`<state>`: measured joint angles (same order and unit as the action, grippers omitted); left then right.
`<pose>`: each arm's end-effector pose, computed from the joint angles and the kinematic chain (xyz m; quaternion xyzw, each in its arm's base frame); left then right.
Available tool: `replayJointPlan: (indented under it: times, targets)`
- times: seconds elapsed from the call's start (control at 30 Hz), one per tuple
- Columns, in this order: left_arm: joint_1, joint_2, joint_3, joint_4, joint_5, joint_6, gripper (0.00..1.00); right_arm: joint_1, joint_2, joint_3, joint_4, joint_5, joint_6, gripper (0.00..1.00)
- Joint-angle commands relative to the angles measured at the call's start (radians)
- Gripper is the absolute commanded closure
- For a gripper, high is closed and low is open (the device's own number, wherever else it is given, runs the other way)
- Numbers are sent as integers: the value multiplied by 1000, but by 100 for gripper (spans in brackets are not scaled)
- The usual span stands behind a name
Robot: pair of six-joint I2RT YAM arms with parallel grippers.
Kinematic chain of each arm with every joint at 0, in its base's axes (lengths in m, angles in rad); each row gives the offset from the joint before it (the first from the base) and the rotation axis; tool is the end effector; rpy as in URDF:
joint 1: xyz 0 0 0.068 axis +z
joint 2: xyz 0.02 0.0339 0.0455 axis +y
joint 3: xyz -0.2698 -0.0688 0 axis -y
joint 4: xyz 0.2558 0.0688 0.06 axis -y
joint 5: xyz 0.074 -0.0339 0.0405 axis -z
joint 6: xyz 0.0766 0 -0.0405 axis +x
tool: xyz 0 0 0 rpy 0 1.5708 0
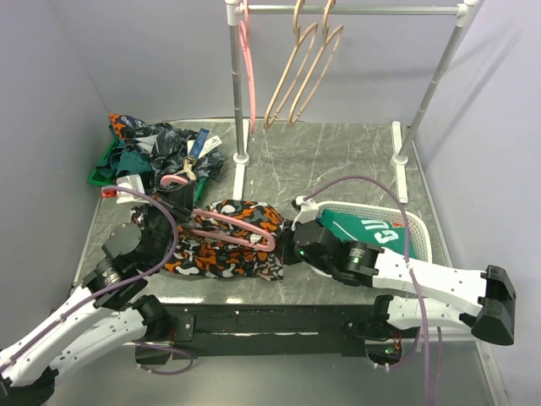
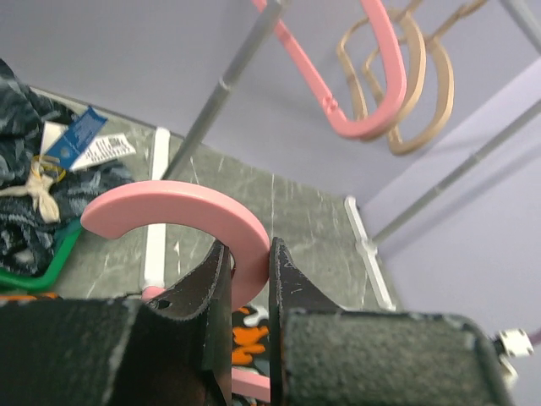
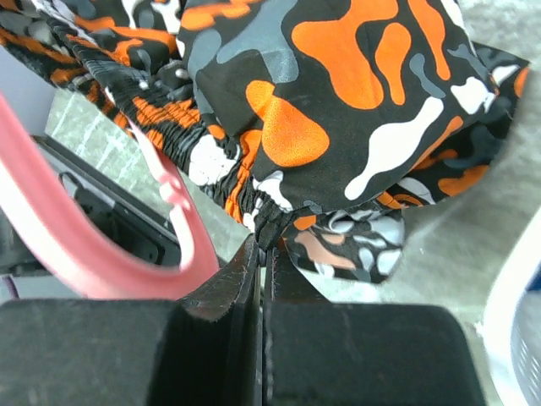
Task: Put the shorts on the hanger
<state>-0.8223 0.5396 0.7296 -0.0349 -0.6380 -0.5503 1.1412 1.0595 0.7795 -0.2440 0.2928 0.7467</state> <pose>0.1439 -0.0879 0.3803 -0.1524 0.6440 -0.2994 0.6873 0.1359 0.2435 0.2620 -0.0964 0.8545 0.3264 0.3924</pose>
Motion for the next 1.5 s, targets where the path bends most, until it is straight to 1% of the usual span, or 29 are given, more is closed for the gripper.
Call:
replayJointPlan:
  times: [0.0, 0.13, 0.23, 0.27, 0.3, 0.37, 0.43, 0.57, 0.6, 0.63, 0.67, 0.8, 0.9, 0.97, 1.07, 1.13, 1.2, 1.27, 1.47]
  targets:
    - [0, 29, -32, 199, -94, 99, 99, 2, -49, 76, -188, -7, 31, 100]
    - [0, 31, -73, 295, -127, 144, 99, -14, -76, 121, -270, -23, 37, 100]
    - [-1, 11, -126, 371, -120, 177, 99, -49, -79, 155, -314, -70, 39, 100]
    - [-1, 8, -137, 407, -124, 181, 99, -66, -76, 168, -327, -98, 36, 100]
    - [0, 5, -150, 435, -129, 196, 99, -92, -73, 173, -330, -166, 36, 100]
    - [0, 5, -182, 498, -140, 223, 99, -118, -70, 193, -343, -230, 36, 100]
    - [0, 14, -199, 526, -164, 237, 99, -153, -66, 211, -366, -288, 36, 100]
    - [0, 28, -211, 598, -160, 276, 99, -208, -53, 247, -408, -417, 48, 100]
    - [-1, 37, -211, 622, -163, 285, 99, -221, -47, 245, -400, -455, 54, 100]
    - [-1, 42, -211, 632, -178, 294, 99, -236, -44, 242, -387, -537, 69, 100]
    - [-1, 46, -211, 645, -181, 326, 99, -239, -39, 247, -379, -572, 77, 100]
    - [0, 80, -199, 671, -172, 343, 99, -247, 6, 306, -383, -647, 117, 100]
    - [-6, 91, -208, 710, -186, 352, 99, -274, 33, 363, -373, -743, 169, 100]
    - [-9, 95, -205, 731, -187, 374, 99, -306, 39, 368, -344, -818, 230, 100]
    - [-14, 94, -208, 757, -184, 377, 99, -343, 53, 351, -293, -892, 316, 100]
    - [-20, 103, -211, 768, -186, 383, 99, -351, 56, 334, -272, -920, 380, 100]
    - [-32, 112, -219, 806, -198, 404, 99, -354, 42, 319, -204, -940, 431, 100]
    - [-37, 126, -217, 825, -203, 414, 99, -356, 30, 311, -164, -931, 493, 100]
    - [-89, 180, -174, 852, -210, 438, 99, -357, 92, 428, -181, -831, 549, 100]
